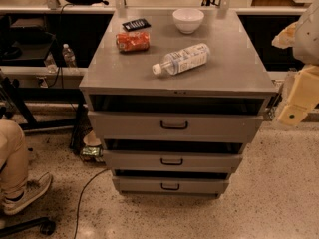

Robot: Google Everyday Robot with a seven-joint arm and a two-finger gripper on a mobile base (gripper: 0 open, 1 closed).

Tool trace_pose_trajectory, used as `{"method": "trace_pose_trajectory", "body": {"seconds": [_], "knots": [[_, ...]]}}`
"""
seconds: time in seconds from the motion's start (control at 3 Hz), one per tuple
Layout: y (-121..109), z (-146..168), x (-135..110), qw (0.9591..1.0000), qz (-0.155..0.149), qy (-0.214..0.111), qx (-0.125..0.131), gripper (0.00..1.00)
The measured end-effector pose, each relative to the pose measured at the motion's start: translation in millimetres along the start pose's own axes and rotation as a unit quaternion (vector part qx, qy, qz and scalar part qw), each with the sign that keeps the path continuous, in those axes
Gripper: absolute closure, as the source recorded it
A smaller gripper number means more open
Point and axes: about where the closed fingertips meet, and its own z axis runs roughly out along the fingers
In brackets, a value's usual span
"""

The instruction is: Open bottom drawer

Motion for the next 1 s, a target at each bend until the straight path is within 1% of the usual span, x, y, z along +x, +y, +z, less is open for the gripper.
{"method": "trace_pose_trajectory", "body": {"seconds": [0.33,0.67,1.0], "knots": [[0.0,-0.1,0.0,1.0,0.0,0.0,0.0,0.0],[12.6,2.2,-3.8,0.9999,-0.001,-0.011,0.002,0.0],[41.2,16.6,-2.3,0.9997,0.004,-0.025,0.0,0.0]]}}
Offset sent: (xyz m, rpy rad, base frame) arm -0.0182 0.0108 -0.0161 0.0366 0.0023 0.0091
